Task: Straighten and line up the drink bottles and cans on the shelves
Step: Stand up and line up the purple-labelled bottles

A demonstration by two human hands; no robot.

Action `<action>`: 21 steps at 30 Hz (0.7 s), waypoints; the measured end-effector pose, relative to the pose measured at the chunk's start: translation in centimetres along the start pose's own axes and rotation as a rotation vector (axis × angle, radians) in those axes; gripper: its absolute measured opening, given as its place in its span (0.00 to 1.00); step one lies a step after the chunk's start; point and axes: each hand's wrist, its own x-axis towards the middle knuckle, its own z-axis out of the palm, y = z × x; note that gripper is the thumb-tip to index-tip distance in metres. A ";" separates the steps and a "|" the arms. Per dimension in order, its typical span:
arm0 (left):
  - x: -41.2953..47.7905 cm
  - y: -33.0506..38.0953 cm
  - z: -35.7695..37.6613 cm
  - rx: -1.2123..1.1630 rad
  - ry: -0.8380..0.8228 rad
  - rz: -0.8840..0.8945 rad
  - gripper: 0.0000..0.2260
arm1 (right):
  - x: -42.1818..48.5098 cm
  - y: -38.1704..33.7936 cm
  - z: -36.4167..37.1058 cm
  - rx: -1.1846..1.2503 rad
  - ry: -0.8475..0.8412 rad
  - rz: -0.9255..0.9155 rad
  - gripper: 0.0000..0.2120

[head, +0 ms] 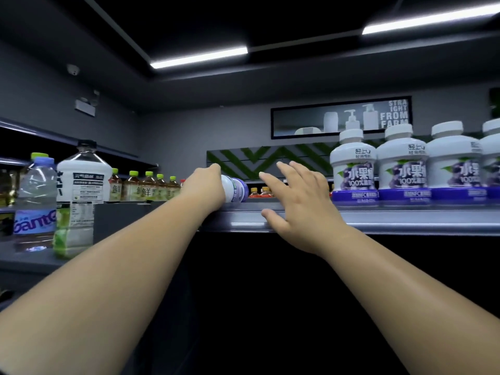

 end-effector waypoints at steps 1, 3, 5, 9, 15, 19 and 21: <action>0.0 0.1 0.1 -0.035 0.041 0.019 0.12 | -0.2 0.3 -0.1 0.002 0.007 0.008 0.35; -0.2 0.4 -0.3 -0.145 0.130 0.076 0.12 | -0.6 0.8 -0.4 -0.003 0.013 0.024 0.35; -0.5 1.4 -1.2 -0.271 0.204 0.146 0.12 | -0.9 1.5 -0.8 -0.010 0.015 0.044 0.35; -1.4 5.0 -3.5 -0.596 0.308 0.198 0.12 | -1.4 3.0 -1.7 -0.013 0.018 0.045 0.33; -0.9 10.9 -3.5 -1.014 0.272 0.166 0.16 | -3.2 5.6 -2.8 -0.018 0.001 0.088 0.34; -0.4 13.5 -1.2 -1.198 0.133 -0.024 0.12 | -4.0 8.5 -3.8 -0.114 0.020 0.135 0.34; -0.9 14.3 -0.2 -1.203 -0.045 -0.061 0.14 | -4.1 10.0 -4.2 -0.163 0.054 0.123 0.33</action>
